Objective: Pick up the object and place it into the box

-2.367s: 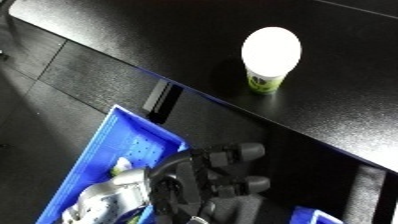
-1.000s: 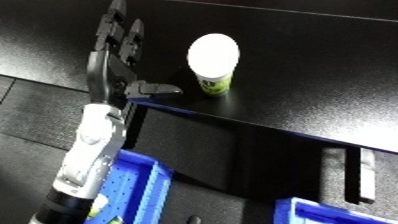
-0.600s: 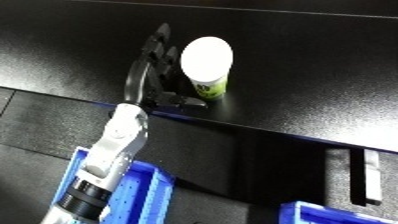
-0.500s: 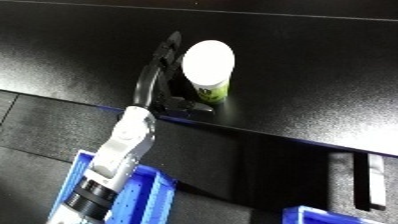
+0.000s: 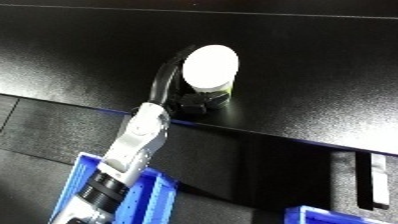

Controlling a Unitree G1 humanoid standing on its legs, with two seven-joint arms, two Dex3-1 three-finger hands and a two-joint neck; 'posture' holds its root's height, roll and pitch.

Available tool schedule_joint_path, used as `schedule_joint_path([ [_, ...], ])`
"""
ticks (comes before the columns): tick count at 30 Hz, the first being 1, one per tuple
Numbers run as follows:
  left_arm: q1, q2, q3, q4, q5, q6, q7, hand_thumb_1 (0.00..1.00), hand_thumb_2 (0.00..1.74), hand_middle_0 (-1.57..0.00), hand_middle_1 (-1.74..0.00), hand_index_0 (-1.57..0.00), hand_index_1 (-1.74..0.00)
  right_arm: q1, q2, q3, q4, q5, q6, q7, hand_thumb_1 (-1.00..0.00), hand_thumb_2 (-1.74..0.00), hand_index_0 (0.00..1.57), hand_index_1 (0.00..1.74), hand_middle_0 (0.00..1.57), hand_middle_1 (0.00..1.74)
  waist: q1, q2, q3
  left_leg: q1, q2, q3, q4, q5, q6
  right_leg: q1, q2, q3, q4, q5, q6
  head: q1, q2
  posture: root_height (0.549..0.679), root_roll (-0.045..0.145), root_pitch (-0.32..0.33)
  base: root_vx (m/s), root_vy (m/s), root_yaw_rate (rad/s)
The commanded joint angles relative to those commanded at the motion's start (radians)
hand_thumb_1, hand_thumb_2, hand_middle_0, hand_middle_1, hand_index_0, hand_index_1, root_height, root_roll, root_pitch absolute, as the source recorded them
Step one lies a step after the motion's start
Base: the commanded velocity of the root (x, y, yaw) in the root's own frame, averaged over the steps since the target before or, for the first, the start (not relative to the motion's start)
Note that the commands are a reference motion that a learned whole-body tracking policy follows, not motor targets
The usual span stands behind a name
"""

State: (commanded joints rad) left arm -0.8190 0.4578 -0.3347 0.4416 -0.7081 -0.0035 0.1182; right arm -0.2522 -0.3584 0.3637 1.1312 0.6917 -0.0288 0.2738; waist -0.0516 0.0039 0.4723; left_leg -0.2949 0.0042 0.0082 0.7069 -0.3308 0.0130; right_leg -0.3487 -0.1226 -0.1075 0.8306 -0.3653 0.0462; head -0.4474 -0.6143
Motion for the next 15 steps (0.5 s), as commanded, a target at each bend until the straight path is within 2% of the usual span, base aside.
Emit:
schedule_joint_path([
  [4,0.004,-0.001,0.001,0.0,-0.009,-0.001,0.008,1.0,1.74,-1.57,-1.74,-1.57,-1.74,0.003,-0.002,0.001,-0.001,-0.002,0.001,0.0,0.0,0.0,0.0,0.0,0.0,0.0,0.001,0.001,0.001,0.0,-0.001,-0.001,0.0,-0.002,0.0003,0.001,0.0,-0.001,0.001,-0.003,-0.0011,-0.003,-0.002,0.631,0.036,-0.086,0.005,-0.005,0.0],
  [9,0.023,-0.008,0.019,-0.016,-0.082,-0.003,0.007,1.0,1.74,-1.57,-1.74,-1.57,-1.74,0.008,0.0,0.002,-0.001,-0.002,0.001,-0.003,0.0,0.0,0.0,0.0,0.0,0.0,0.006,0.004,0.002,0.001,-0.006,-0.01,0.001,-0.003,0.0018,0.0,-0.0015,-0.003,0.008,-0.008,-0.003,-0.001,-0.002,0.63,0.038,-0.086,0.001,-0.012,0.035],
  [15,0.08,-0.009,0.062,-0.128,-0.146,-0.042,-0.025,1.0,1.74,-1.57,-1.74,-1.57,-1.74,0.026,0.002,-0.012,-0.006,0.01,-0.015,-0.013,0.0,0.0,0.0,0.0,0.0,0.0,0.026,0.01,0.007,0.0,-0.015,-0.023,-0.003,0.0,0.0,0.006,-0.0114,-0.016,0.007,-0.008,-0.0055,0.033,-0.001,0.63,0.044,-0.086,-0.013,-0.019,0.07],
])
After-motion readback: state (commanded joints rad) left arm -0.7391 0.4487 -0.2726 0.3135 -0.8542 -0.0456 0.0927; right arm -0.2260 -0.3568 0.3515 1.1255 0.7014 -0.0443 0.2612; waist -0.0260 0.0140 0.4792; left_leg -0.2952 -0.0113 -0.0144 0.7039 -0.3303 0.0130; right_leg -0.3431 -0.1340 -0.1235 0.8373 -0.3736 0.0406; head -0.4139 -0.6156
